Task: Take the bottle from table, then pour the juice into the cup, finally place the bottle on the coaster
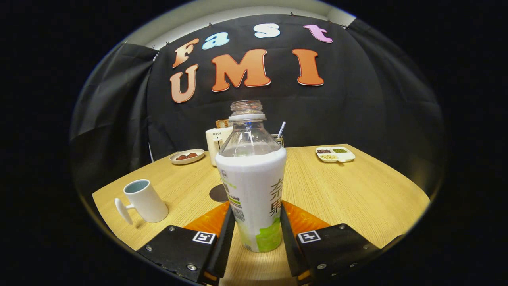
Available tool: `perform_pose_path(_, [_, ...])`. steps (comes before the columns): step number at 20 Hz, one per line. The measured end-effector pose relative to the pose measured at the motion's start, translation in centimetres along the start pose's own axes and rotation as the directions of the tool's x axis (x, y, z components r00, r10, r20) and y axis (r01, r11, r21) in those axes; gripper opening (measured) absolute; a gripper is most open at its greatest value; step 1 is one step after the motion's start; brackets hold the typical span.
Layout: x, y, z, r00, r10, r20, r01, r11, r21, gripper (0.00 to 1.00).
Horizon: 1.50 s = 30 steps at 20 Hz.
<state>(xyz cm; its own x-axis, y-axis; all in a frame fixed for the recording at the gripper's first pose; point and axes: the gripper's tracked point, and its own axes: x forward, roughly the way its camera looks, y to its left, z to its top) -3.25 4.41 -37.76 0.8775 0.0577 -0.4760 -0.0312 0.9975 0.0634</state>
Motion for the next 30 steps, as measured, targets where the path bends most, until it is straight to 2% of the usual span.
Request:
perform_pose_path(6, [-0.2,1.6,2.4,0.998,-0.031,0.058,0.04,0.985,-0.166,0.61])
perform_pose_path(11, [0.2,4.1,3.4,0.994,-0.045,0.104,0.08,0.928,-0.364,0.61])
perform_pose_path(17, [1.1,6.3,3.3,0.988,-0.062,0.145,0.137,0.791,-0.597,0.6])
perform_pose_path(21, [1.9,7.3,3.6,0.982,-0.059,0.178,0.172,0.661,-0.73,0.6])
perform_pose_path(23, [2.1,7.8,3.9,0.979,-0.054,0.195,0.188,0.598,-0.779,0.61])
perform_pose_path(27, [2.4,8.2,4.3,0.978,-0.039,0.206,0.196,0.509,-0.838,0.6])
perform_pose_path(30, [2.6,8.3,4.6,0.973,-0.04,0.229,0.224,0.425,-0.877,0.6])
